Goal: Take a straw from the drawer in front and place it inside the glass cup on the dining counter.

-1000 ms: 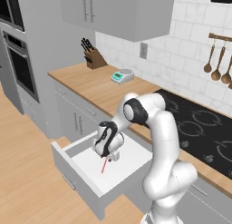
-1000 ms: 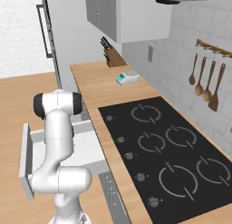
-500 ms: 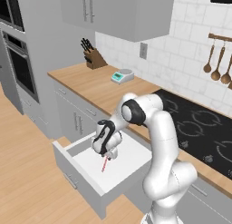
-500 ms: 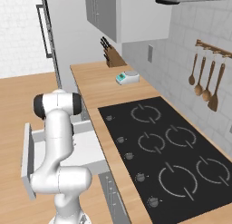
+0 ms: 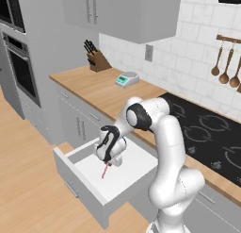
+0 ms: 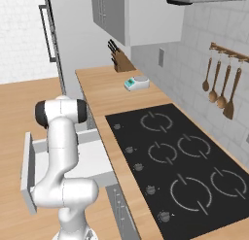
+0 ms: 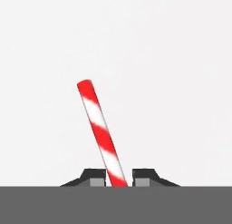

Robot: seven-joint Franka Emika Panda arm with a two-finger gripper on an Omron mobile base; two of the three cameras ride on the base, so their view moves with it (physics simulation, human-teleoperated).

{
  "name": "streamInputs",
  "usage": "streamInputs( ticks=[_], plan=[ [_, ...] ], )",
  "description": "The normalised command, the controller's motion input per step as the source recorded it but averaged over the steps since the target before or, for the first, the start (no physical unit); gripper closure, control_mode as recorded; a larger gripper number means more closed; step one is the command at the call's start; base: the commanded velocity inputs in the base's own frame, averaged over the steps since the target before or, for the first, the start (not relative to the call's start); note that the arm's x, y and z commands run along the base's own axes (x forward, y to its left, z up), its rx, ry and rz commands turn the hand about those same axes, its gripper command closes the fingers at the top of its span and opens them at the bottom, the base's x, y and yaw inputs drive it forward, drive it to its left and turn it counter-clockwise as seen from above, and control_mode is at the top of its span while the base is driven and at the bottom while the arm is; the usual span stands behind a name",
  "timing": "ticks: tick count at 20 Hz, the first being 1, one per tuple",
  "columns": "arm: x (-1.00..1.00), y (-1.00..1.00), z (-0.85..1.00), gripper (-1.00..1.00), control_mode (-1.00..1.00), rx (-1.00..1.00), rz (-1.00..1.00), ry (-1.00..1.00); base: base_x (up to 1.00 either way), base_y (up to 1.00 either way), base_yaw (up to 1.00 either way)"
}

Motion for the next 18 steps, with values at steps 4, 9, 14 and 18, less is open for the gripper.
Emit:
streamInputs(
  ticks=[4,9,14,18],
  plan=[
    [-0.25,0.0,0.14,1.0,-1.0,0.0,0.05,0.0,0.0,0.0,0.0],
    [-0.3,0.0,0.95,1.0,-1.0,0.0,0.05,-0.04,0.0,0.0,0.0],
    [-0.07,0.0,1.0,1.0,-1.0,0.02,0.06,-0.02,0.0,0.0,0.0],
    [0.0,-0.03,1.0,1.0,-1.0,0.0,0.08,0.0,0.0,0.0,0.0]
  ],
)
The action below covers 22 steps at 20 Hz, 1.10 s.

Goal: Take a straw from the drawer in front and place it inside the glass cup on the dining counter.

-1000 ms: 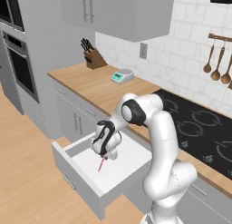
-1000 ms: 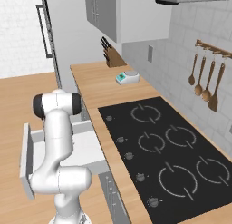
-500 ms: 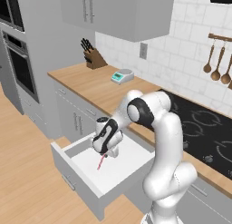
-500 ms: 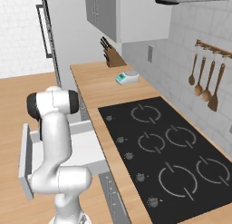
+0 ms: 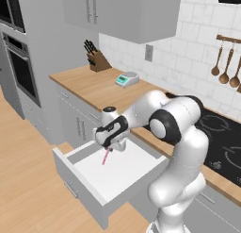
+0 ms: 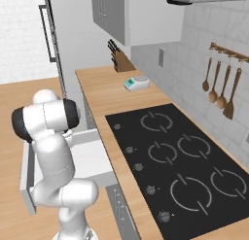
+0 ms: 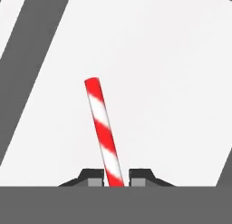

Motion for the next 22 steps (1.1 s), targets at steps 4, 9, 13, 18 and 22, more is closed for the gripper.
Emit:
streamInputs(
  ticks=[4,9,13,18,22],
  plan=[
    [0.0,-0.16,1.0,1.0,-1.0,0.0,0.18,0.0,0.0,0.0,0.0],
    [0.0,-0.29,1.0,1.0,-1.0,-0.04,0.34,-0.01,0.0,0.0,0.0],
    [-0.07,-0.25,1.0,1.0,-1.0,-0.03,0.43,-0.03,0.0,0.0,0.0],
    [-0.17,-0.13,1.0,1.0,-1.0,0.0,0.42,-0.01,0.0,0.0,0.0],
    [-0.59,-0.04,1.0,1.0,-1.0,0.0,0.34,-0.15,0.0,0.0,0.0]
  ],
)
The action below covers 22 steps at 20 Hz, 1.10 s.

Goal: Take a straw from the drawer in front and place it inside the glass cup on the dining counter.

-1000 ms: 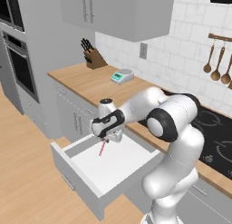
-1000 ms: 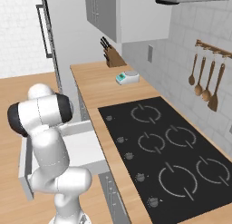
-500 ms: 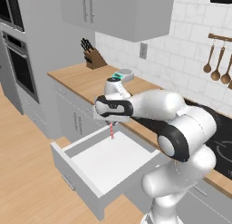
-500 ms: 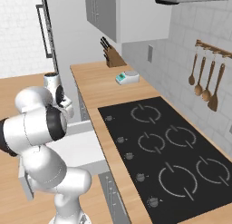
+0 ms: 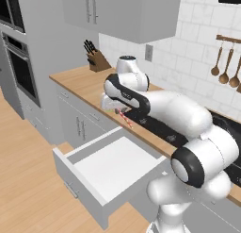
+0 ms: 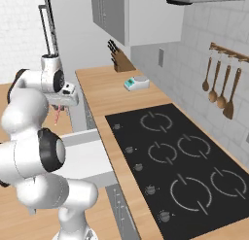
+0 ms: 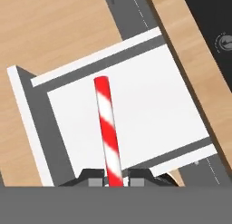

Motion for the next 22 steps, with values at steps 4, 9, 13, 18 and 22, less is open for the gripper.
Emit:
streamInputs(
  ticks=[4,9,13,18,22],
  plan=[
    [-0.7,-0.09,1.0,1.0,-1.0,0.0,0.18,-0.32,0.0,0.0,0.0],
    [-0.63,-0.29,0.68,1.0,-1.0,0.04,0.01,-0.35,0.0,0.0,0.0],
    [-0.29,-0.32,0.14,1.0,-1.0,0.07,-0.03,-0.15,0.0,0.0,0.0],
    [0.0,-0.31,0.0,1.0,-1.0,0.04,-0.07,-0.02,0.0,0.0,0.0],
    [0.0,-0.29,0.0,1.0,-1.0,0.04,-0.04,0.0,0.0,0.0,0.0]
  ],
)
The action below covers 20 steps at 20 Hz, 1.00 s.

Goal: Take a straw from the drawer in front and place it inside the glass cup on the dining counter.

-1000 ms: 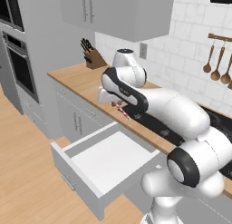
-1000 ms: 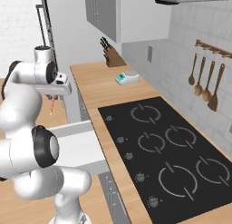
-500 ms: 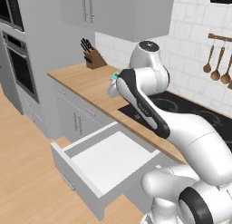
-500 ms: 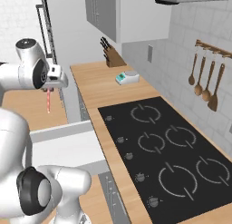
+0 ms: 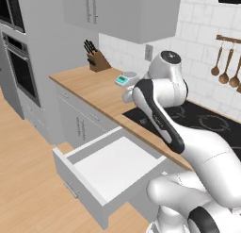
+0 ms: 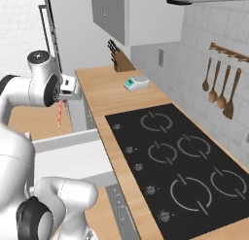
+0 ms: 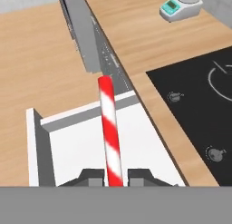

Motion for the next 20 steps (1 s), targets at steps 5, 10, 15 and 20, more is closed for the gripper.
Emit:
streamInputs(
  ticks=[5,10,15,20],
  plan=[
    [0.0,0.0,0.0,1.0,1.0,0.0,0.0,0.0,-0.9,-0.02,0.01],
    [0.0,0.0,0.0,1.0,1.0,0.0,0.0,0.0,-0.98,0.51,0.35],
    [0.0,0.0,0.0,1.0,1.0,0.0,0.0,0.0,-0.32,0.61,0.69],
    [0.0,0.0,0.0,1.0,1.0,0.0,0.0,0.0,0.13,0.45,0.58]
  ],
)
